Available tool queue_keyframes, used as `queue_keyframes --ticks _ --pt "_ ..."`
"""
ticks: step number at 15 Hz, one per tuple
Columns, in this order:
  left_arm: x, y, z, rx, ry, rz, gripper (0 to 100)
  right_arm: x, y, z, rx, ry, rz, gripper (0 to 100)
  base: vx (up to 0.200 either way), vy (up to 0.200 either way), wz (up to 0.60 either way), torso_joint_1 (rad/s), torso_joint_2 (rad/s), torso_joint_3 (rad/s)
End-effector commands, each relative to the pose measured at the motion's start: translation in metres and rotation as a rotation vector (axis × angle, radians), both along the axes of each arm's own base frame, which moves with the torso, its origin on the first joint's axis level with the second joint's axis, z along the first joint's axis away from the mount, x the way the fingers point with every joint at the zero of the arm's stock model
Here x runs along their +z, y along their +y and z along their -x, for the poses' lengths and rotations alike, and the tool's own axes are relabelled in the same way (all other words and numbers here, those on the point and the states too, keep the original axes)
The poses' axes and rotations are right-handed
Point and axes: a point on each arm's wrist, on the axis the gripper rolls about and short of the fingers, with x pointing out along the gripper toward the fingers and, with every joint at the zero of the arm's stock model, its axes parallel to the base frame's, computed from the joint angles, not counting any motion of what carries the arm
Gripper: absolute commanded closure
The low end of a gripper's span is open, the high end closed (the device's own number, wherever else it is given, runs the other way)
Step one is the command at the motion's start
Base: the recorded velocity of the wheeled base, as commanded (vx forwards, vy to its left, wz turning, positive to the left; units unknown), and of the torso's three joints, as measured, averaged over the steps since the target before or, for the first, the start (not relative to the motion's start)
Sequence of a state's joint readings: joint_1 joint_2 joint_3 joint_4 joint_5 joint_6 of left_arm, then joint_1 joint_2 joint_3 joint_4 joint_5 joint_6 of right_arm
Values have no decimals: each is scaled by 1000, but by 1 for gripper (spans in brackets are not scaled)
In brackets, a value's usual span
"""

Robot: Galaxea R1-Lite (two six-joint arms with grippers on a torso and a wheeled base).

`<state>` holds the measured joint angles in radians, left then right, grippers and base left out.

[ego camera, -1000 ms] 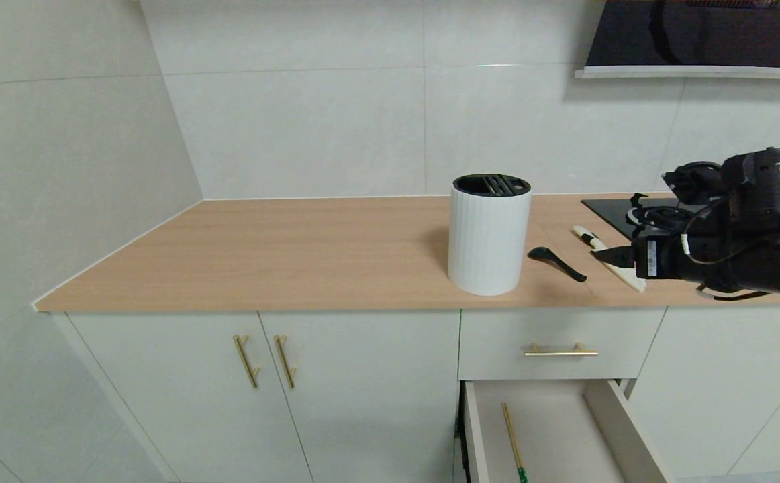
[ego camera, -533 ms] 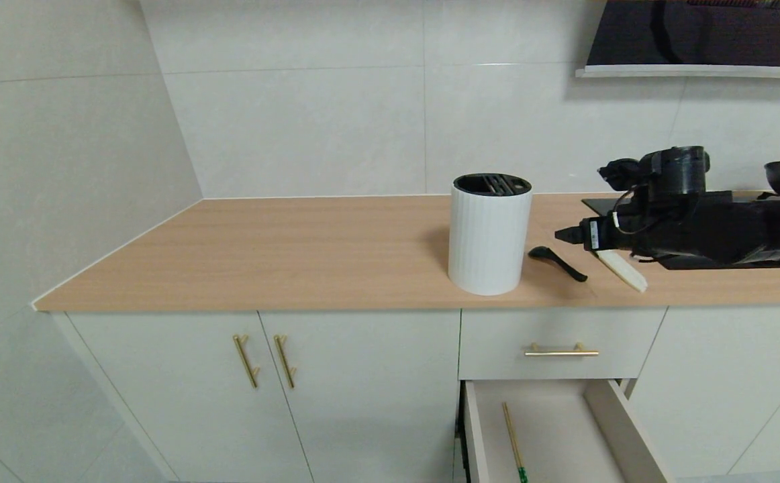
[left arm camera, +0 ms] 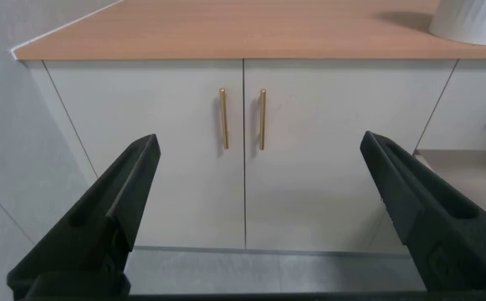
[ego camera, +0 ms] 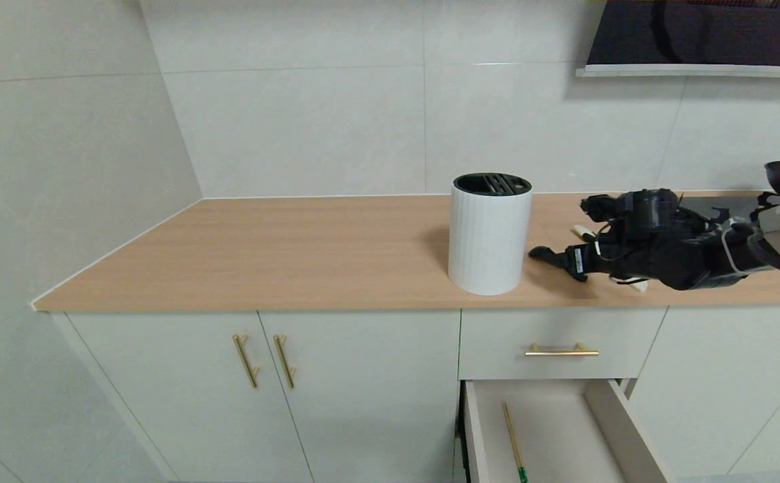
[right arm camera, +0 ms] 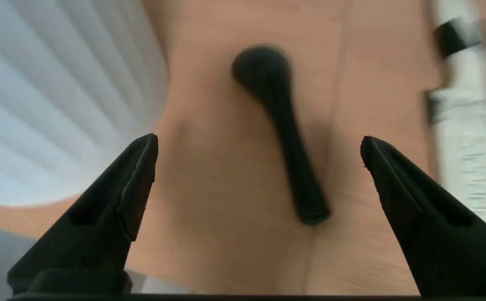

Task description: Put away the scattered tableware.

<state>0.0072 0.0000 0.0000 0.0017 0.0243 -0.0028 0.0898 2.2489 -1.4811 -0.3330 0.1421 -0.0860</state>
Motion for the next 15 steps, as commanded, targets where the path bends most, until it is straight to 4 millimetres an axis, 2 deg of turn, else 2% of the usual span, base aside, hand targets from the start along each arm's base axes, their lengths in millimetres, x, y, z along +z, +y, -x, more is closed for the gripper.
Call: queue_keyframes --ticks 1,4,8,13,14,15 --pt "0 0 0 1 0 0 0 -15 -4 -4 1 33 -3 0 0 0 0 0 0 0" --pt "0 0 0 1 0 0 0 -28 -17 -12 -7 22 7 0 0 0 0 0 0 0" --pt "0 0 0 1 0 0 0 -43 -18 -20 -5 25 7 0 0 0 0 0 0 0" --pt "0 0 0 1 0 0 0 -47 -18 -23 -7 -3 5 0 0 0 0 0 0 0" --pt "0 0 0 1 1 0 0 -49 -18 -24 -8 0 6 100 0 0 0 0 0 0" --pt "0 0 0 1 0 0 0 -51 -18 -24 -8 3 6 100 0 0 0 0 0 0"
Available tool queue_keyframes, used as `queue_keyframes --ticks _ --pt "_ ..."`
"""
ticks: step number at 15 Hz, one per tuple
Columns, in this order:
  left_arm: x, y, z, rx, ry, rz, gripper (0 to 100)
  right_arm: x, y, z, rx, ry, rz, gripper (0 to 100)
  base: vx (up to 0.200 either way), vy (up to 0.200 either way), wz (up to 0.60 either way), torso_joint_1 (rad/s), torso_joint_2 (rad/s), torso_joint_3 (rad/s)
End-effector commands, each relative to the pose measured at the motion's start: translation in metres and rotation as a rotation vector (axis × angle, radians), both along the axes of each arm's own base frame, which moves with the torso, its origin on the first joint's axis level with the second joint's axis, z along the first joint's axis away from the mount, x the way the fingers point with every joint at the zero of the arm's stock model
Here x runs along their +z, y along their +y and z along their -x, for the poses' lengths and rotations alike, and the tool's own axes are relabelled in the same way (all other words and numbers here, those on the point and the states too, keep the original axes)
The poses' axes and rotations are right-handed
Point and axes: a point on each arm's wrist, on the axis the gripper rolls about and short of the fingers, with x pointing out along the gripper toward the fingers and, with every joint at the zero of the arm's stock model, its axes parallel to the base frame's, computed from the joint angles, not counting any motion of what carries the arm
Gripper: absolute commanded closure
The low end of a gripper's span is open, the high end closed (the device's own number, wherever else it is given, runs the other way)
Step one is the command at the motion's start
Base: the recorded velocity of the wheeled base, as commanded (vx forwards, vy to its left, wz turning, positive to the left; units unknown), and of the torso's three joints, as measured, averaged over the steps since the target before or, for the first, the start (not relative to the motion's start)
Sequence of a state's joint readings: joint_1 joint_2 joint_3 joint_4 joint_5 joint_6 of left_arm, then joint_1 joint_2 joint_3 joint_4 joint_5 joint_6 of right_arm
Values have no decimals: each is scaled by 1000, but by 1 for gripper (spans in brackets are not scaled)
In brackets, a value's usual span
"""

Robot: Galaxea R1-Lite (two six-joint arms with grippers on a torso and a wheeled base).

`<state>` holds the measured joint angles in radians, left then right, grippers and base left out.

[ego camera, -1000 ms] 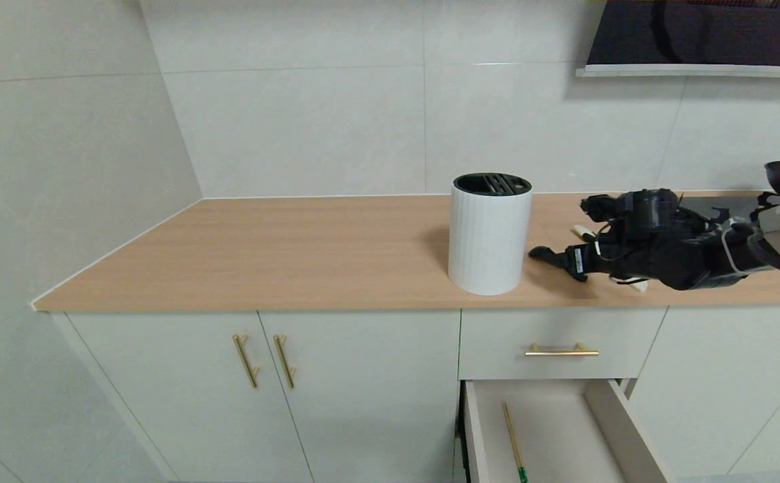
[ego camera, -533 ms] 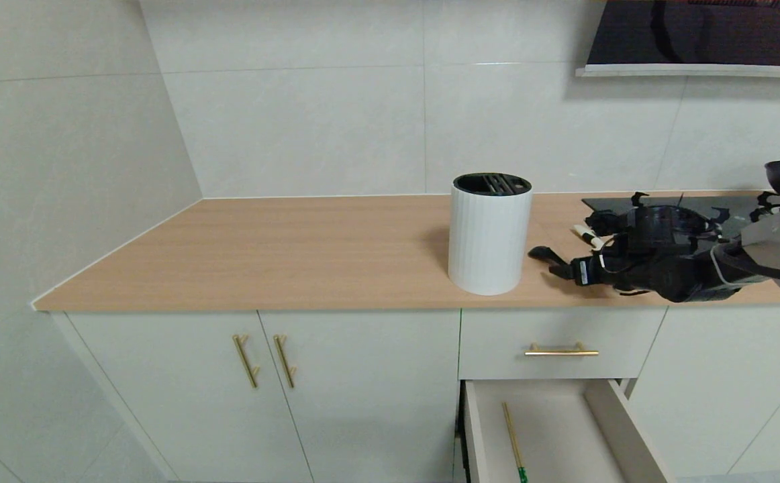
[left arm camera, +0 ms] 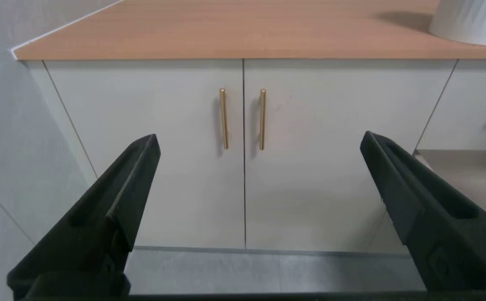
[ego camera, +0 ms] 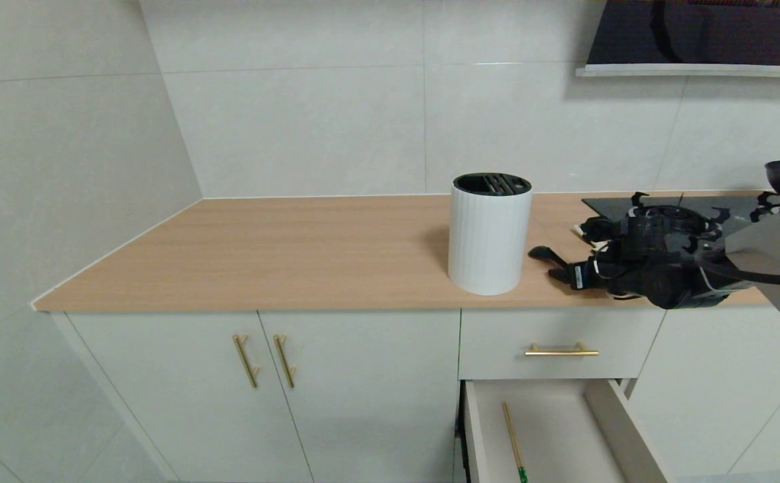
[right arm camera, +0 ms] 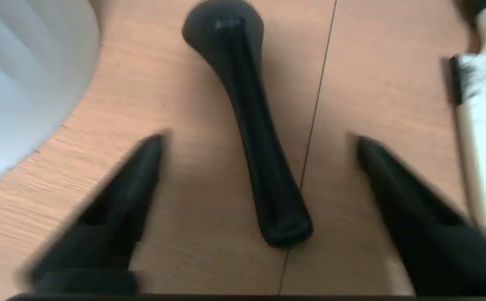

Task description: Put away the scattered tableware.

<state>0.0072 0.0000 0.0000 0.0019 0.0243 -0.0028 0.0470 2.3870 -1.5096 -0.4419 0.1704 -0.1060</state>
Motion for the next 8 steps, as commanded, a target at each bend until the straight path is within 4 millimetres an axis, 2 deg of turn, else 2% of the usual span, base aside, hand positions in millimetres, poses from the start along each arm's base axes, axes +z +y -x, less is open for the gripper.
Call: queue_keyframes --ticks 1,4,8 --pt "0 0 0 1 0 0 0 -5 0 -1 0 8 0 100 0 0 0 0 0 0" --pt "0 0 0 1 0 0 0 -8 3 -1 6 15 3 100 0 0 0 0 0 0" --pt "0 0 0 1 0 0 0 -4 3 -2 -2 7 1 100 0 0 0 0 0 0"
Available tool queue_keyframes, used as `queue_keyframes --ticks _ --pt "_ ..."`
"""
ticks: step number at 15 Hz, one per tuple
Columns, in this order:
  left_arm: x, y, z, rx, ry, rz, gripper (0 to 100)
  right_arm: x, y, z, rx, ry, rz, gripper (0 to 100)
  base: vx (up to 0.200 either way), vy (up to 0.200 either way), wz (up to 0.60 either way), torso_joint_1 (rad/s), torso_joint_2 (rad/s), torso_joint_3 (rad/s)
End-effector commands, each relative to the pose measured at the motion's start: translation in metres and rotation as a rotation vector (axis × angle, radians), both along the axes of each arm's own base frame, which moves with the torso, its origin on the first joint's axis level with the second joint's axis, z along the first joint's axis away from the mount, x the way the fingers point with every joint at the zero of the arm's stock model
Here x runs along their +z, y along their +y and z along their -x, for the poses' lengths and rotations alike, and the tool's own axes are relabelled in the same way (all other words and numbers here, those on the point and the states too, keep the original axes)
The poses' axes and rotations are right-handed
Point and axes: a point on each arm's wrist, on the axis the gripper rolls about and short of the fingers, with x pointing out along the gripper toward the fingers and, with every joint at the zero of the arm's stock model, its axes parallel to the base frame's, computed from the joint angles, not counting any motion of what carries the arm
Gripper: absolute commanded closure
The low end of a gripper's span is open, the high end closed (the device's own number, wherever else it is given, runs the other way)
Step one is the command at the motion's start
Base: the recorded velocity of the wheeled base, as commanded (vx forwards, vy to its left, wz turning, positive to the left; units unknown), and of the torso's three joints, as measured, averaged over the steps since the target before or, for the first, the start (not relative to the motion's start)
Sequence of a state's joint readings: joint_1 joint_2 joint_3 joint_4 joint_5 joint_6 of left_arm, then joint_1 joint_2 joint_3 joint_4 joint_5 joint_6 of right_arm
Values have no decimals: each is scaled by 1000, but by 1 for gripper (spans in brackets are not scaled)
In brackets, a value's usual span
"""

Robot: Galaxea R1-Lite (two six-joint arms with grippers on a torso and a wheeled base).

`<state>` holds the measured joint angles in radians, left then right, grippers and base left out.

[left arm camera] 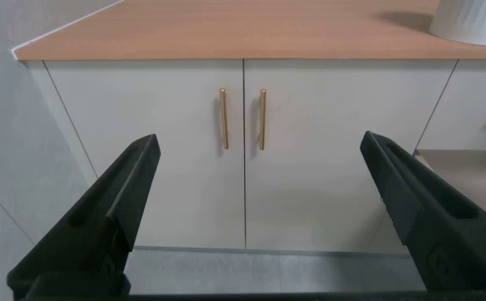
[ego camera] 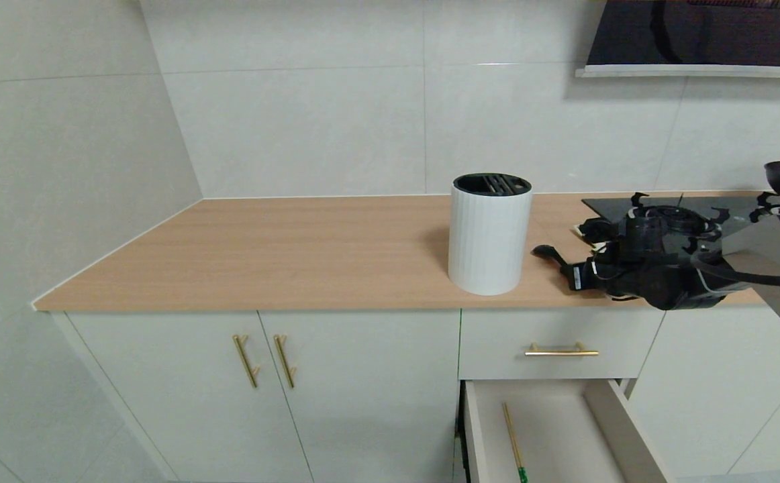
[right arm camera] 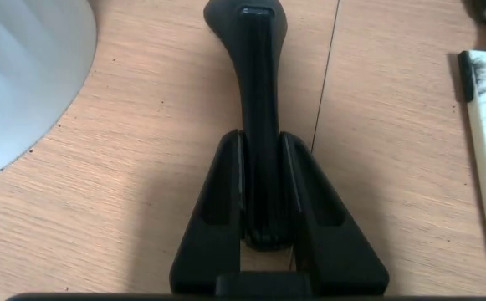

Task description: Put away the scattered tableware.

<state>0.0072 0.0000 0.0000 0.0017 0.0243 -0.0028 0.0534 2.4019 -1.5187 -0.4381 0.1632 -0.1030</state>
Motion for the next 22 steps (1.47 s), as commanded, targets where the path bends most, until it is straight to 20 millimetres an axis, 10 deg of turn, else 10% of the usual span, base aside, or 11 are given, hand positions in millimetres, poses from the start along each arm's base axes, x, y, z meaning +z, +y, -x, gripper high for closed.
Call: queue_keyframes --ticks 1,5,8,15,22 --pt "0 0 0 1 0 0 0 5 2 0 -3 -10 -1 100 0 0 0 0 0 0" --pt "0 0 0 1 0 0 0 63 30 34 -144 51 19 100 0 0 0 0 0 0" --pt "0 0 0 1 0 0 0 131 49 118 -184 159 -61 100 0 0 0 0 0 0" --pt "0 0 0 1 0 0 0 114 27 229 -180 303 -27 100 0 0 0 0 0 0" --pt "0 0 0 1 1 0 0 83 25 240 -182 339 -13 100 0 0 0 0 0 0"
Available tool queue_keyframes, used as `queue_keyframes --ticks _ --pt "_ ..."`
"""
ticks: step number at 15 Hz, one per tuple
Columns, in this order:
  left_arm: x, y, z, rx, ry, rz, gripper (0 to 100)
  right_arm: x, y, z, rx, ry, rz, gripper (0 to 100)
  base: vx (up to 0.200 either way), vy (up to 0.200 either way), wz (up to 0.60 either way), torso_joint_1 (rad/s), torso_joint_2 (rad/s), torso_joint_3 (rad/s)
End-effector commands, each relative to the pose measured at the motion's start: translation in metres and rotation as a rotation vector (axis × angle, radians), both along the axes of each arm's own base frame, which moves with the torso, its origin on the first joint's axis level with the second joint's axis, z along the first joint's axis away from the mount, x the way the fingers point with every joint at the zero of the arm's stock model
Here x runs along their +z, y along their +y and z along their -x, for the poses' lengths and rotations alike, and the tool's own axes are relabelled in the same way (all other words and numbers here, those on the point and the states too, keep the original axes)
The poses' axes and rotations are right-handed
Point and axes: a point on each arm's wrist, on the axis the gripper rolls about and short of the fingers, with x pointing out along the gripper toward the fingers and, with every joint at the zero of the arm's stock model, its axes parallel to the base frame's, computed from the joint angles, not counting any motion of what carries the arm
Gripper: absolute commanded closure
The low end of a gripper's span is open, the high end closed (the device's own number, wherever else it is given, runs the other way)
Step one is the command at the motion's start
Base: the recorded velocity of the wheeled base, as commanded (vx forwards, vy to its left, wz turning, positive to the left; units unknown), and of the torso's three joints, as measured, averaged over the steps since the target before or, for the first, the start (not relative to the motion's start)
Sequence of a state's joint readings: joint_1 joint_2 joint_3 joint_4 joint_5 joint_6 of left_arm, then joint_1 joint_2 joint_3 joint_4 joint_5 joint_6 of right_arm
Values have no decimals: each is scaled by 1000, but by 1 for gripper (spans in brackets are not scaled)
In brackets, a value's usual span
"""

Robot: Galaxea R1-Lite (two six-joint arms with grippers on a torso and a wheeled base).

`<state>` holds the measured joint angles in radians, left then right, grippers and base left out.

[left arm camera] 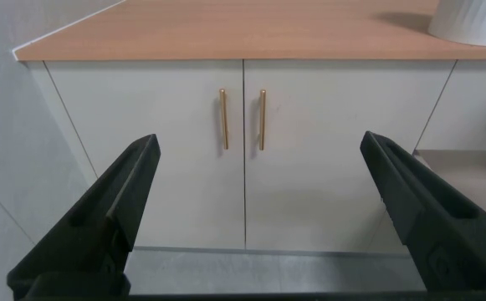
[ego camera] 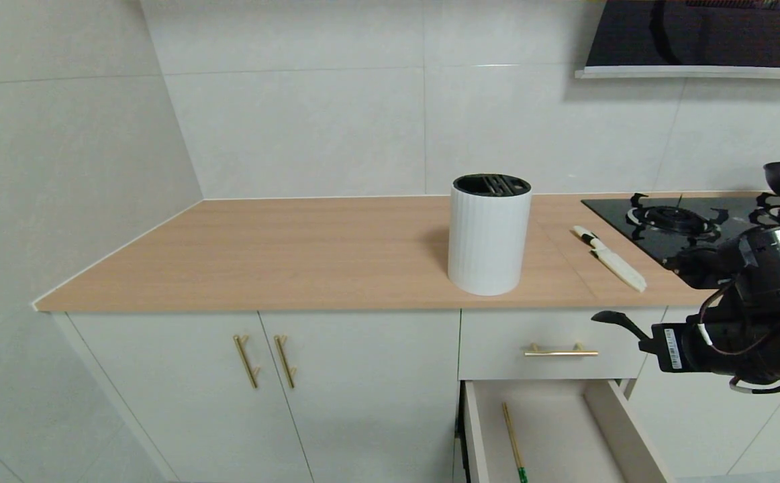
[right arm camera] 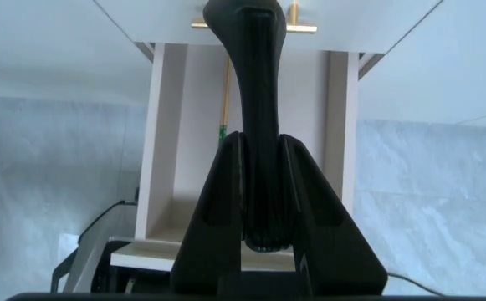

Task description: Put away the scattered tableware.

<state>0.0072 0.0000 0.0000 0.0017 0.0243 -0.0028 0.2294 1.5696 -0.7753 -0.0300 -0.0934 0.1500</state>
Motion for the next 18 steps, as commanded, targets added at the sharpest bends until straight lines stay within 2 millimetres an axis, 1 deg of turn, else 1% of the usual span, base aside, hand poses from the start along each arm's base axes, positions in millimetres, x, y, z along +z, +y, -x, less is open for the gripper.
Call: queue_keyframes --ticks 1,13,15,18 --pt "0 0 0 1 1 0 0 -5 -1 3 2 4 4 100 0 0 0 0 0 0" --pt "0 0 0 1 0 0 0 -21 1 -7 2 51 17 100 0 0 0 0 0 0" --pt "0 0 0 1 1 0 0 -23 2 -8 3 47 15 100 0 0 0 -105 264 154" --pt "0 0 0 1 0 0 0 -23 2 -9 2 42 15 100 0 0 0 -188 447 255"
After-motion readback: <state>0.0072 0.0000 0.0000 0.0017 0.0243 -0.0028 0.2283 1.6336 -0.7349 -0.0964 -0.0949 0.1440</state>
